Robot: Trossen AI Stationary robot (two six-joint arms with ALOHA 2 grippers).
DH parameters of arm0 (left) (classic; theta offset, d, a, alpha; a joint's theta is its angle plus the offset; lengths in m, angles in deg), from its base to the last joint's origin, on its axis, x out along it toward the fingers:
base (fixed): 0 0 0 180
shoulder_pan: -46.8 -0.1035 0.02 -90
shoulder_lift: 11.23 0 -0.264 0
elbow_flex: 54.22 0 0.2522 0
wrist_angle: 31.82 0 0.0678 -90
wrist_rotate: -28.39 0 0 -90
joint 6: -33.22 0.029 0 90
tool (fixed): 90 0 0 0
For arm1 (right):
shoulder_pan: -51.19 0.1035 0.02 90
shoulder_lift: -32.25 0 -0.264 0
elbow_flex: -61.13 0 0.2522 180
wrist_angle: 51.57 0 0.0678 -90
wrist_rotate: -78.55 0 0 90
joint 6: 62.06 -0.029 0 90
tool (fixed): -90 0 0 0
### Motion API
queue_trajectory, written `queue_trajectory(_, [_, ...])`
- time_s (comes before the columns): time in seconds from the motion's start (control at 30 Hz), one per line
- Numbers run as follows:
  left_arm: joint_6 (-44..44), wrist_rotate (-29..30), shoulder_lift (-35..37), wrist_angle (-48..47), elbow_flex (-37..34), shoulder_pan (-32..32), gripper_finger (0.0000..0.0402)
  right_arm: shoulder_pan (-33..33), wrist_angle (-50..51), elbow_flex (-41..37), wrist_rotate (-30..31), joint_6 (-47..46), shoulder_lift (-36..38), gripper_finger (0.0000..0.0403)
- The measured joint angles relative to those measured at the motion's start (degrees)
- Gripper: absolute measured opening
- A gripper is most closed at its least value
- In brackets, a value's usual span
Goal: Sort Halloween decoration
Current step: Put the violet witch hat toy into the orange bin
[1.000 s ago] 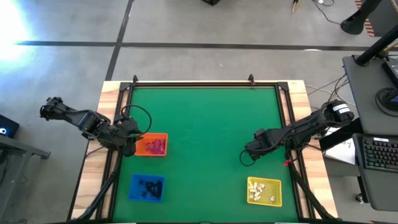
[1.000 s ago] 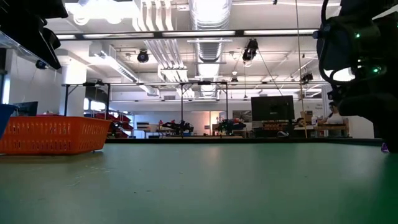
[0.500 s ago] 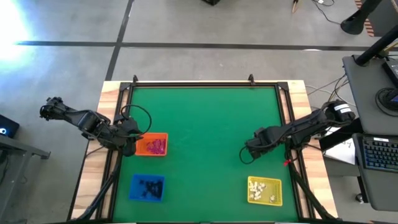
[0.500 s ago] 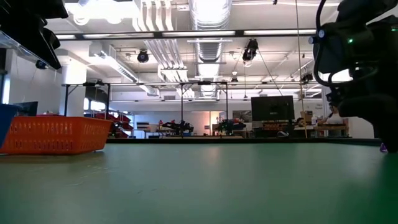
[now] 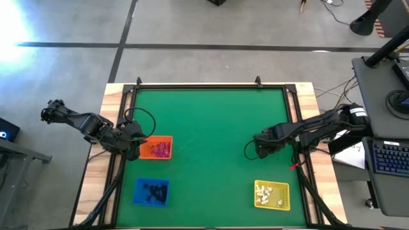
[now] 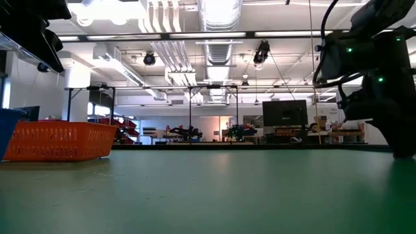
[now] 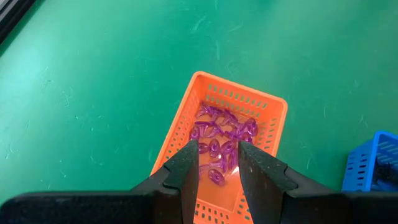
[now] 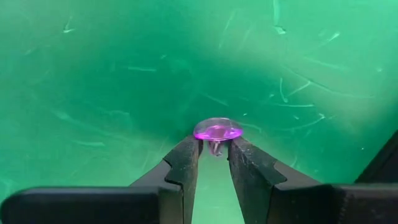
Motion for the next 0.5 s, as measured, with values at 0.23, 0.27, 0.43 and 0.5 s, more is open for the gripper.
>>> queue_trajectory(0.23, [0.0,0.0,0.0,-0.01,0.0,0.0,0.0094,-3.56,-1.31,-2.12,-3.23,-0.7,-0.19,0.0082])
queue_trajectory(0.27, [0.0,0.02,0.0,0.0,0.0,0.0,0.0094,-3.92,-1.53,-2.41,-3.39,-1.24,-0.19,0.0077])
queue_trajectory(0.43, [0.0,0.52,0.0,0.01,0.0,-0.01,0.0094,-4.9,-2.31,-2.85,-4.03,-1.89,-0.19,0.0025])
queue_trajectory(0.5, [-0.01,0.68,0.0,0.01,0.0,0.01,0.0094,-4.97,-2.19,-2.83,-4.12,-1.89,-0.19,0.0014])
